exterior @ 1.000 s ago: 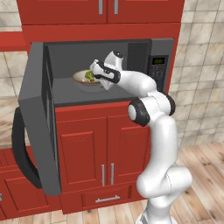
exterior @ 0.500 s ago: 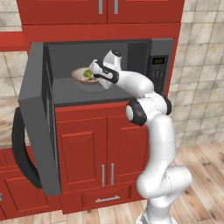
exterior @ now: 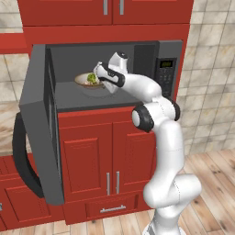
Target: The microwave is finished heating the shrimp and broccoli. Take the bowl containing the food and place it on the dining counter.
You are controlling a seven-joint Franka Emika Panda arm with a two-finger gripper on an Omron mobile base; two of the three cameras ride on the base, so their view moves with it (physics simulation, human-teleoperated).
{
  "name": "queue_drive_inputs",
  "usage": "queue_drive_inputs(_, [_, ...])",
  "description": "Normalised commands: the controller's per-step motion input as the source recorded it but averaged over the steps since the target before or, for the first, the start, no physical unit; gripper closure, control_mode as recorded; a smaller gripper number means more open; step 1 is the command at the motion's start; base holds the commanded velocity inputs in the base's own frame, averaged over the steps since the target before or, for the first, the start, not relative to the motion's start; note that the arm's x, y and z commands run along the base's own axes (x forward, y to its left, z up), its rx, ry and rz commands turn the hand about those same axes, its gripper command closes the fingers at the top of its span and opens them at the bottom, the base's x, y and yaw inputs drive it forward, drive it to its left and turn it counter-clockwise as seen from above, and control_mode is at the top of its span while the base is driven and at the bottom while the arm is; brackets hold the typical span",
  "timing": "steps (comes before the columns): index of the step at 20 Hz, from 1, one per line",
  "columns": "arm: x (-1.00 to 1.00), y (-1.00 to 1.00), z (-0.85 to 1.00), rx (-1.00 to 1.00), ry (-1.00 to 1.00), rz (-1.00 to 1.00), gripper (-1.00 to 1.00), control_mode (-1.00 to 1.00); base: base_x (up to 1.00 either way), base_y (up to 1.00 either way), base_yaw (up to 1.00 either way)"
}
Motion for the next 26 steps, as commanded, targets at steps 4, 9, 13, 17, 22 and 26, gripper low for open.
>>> queue_drive_inputs(4, [-0.25,-0.09,0.0,0.0,-0.02,0.0,1.0,-1.0,0.0,0.0,0.0])
queue_drive_inputs(9, [-0.42,-0.07,0.0,0.0,-0.05,0.0,1.0,-1.0,0.0,0.0,0.0])
queue_drive_inputs(13, [-0.74,0.0,0.0,0.0,-0.11,0.0,1.0,-1.0,0.0,0.0,0.0])
queue_drive_inputs(17, [-0.97,0.0,0.0,0.0,-0.14,0.0,1.0,-1.0,0.0,0.0,0.0])
queue_drive_inputs(22, [-1.0,0.0,0.0,0.0,-0.18,0.0,1.0,-1.0,0.0,0.0,0.0])
queue_drive_inputs(26, [-1.0,-0.09,0.02,0.06,-0.26,0.0,1.0,-1.0,0.0,0.0,0.0])
